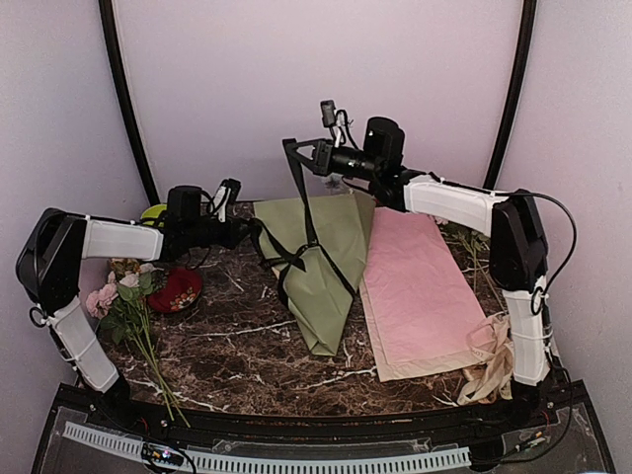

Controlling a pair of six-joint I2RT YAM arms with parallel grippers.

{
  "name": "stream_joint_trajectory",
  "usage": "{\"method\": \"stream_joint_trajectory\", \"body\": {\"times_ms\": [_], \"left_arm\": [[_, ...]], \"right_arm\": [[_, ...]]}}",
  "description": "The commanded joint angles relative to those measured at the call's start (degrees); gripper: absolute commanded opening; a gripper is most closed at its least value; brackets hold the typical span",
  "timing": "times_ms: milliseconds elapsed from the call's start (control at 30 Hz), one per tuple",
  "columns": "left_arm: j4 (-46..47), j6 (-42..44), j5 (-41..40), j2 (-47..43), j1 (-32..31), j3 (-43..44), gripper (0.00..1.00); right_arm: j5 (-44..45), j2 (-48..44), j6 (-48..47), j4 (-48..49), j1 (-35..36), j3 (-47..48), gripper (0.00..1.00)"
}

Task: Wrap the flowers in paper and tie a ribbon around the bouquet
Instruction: Tie the ribbon around the folded bouquet.

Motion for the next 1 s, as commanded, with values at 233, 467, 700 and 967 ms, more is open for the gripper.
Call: {"method": "stream_joint_trajectory", "body": {"times_ms": [233,467,700,967], "left_arm": [[-0.6,0.7,4.9,1.8,-1.8,1.6,0.00],[0.6,0.5,5.7,1.1,-2.9,0.7,0.00],[0.1,1.0,4.2,0.0,-3.0,0.8,0.00],[-0.7,0.6,4.3,0.2,-3.0,1.8,0.00]], "right_arm": [[-3.1,-4.5,-0.6,4.0,0.3,5.8,0.00],[-2.2,-4.8,-1.3,4.2,0.4,3.0,0.00],[-1.2,-4.2,-1.6,3.8,0.2,1.7,0.00],[-0.9,-3.3,-2.9,2.0,0.3,3.1,0.00]]}}
